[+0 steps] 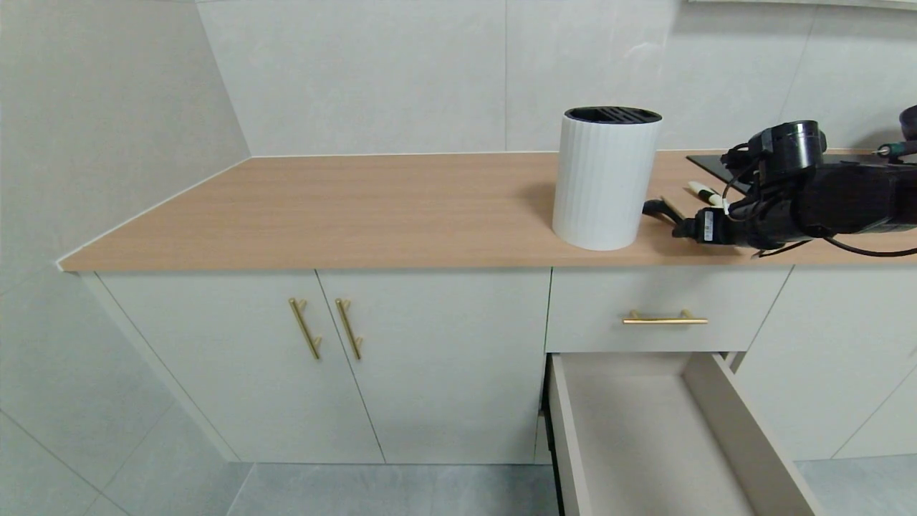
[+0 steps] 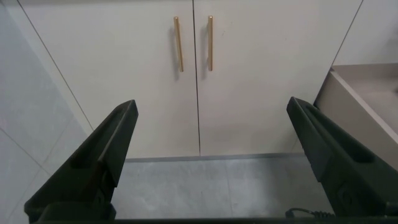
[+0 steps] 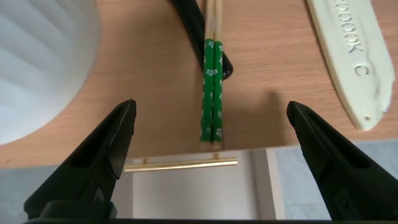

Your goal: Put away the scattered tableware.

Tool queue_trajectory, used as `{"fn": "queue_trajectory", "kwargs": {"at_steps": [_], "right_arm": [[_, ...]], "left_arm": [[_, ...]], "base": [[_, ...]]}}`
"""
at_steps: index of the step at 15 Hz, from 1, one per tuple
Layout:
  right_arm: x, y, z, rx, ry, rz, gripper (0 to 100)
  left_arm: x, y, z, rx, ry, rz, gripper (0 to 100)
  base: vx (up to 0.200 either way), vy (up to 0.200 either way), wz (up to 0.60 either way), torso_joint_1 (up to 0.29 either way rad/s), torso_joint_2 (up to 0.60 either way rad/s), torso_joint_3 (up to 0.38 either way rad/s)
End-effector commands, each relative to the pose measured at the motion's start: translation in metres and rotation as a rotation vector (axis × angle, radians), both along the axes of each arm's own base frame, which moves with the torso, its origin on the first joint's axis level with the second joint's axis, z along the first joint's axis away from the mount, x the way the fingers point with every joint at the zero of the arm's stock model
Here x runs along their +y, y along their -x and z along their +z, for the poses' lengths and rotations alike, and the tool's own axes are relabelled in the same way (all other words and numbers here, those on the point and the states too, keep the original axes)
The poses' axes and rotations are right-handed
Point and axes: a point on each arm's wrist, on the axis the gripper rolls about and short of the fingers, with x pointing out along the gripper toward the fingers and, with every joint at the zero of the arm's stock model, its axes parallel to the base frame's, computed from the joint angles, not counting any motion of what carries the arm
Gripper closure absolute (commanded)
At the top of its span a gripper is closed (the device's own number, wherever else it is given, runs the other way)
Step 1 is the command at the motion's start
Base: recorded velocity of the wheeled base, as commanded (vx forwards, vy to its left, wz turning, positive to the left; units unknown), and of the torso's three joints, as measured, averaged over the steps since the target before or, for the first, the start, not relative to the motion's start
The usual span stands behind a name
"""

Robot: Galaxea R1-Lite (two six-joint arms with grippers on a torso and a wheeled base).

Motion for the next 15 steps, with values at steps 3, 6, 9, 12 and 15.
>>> {"fn": "queue_trajectory", "kwargs": {"at_steps": [3, 6, 9, 12, 15], "right_arm": [[0.0, -0.004, -0.004, 0.008, 0.0, -0.002, 100], [0.0, -0.004, -0.005, 0.011, 0.001, -0.003, 100], [-0.003, -0.002, 0.0, -0.001, 0.001, -0.011, 100], [-0.004, 0.0, 0.002, -0.008, 0.004, -0.022, 100], [-0.005, 0.015, 0.02, -0.047, -0.025, -0.054, 100]], "left_arm": [[0.0, 0.0, 0.0, 0.001, 0.0, 0.0, 0], [0.0, 0.0, 0.0, 0.001, 0.0, 0.0, 0], [0.0, 0.0, 0.0, 0.001, 0.0, 0.0, 0], [0.0, 0.0, 0.0, 0.001, 0.0, 0.0, 0], [0.0, 0.0, 0.0, 0.001, 0.0, 0.0, 0]], "base": [[0.0, 0.0, 0.0, 0.0, 0.0, 0.0], [0.0, 0.0, 0.0, 0.0, 0.0, 0.0], [0.0, 0.0, 0.0, 0.0, 0.0, 0.0], [0.0, 0.0, 0.0, 0.0, 0.0, 0.0], [0.0, 0.0, 0.0, 0.0, 0.0, 0.0]]}}
